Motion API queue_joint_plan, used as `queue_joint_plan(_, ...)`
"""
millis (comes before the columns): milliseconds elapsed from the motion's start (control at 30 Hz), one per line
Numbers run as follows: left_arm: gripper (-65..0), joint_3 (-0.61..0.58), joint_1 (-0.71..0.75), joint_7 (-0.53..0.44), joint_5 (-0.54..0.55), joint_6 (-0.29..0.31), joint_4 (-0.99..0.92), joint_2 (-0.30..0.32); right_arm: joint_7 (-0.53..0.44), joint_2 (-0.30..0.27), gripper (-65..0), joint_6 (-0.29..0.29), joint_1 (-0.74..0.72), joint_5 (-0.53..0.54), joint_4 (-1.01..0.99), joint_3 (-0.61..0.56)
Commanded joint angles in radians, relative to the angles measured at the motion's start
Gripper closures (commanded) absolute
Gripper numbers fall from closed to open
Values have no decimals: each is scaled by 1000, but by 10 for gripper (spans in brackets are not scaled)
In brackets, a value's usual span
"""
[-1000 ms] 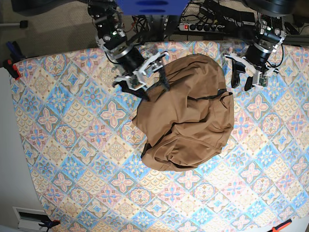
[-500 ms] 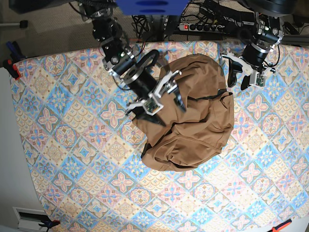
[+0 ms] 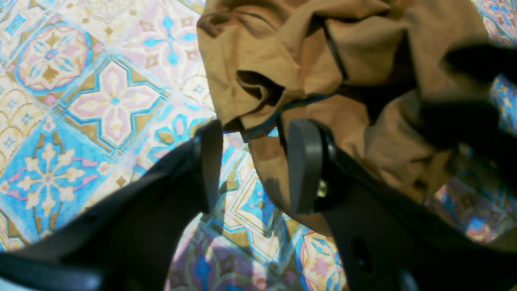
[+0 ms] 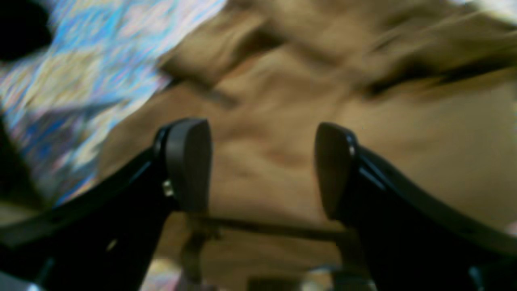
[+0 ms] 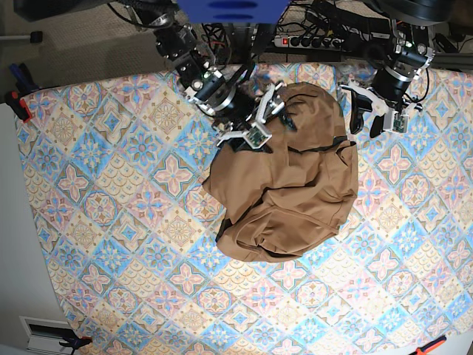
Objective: Layout the t-shirt on the table in an organized manner, then fold the t-shirt properly
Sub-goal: 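Grasp the shirt edge with the right gripper and drag it outward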
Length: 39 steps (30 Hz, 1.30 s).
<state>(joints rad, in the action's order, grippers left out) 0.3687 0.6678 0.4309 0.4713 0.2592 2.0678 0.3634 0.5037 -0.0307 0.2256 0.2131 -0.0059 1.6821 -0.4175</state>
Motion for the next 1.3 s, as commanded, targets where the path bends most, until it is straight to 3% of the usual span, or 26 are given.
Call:
queue_joint_plan(0,-259,5,2,-24,7,1,15,10,-30,5,-397,-10,-17,7,8,6)
queue_joint_plan(367,-259,5,4,-24,7,1,15,10,-30,5,-378,-10,-17,7,-21,4)
queue_joint_plan(433,-259,5,4,-24,7,1,15,10,-29,4,-295,-10,-17,7,-18,4)
queue_joint_plan(600,-259,5,4,-24,7,1,10,10,-23,4,-5,-10,-11,7,2,6)
queue_joint_plan(833,-259,3,5,-24,7,1,1,9,-23,4,0,-10,-11,7,120,36)
queue_joint_plan(1033,-259,3,7,-24,7,1,1,9,-23,8,0,-10,-8,8,204,240)
queue_joint_plan(1267,-259,-4,-43,-22,5,2,1,12,-23,51,0,-10,-8,11,206,424)
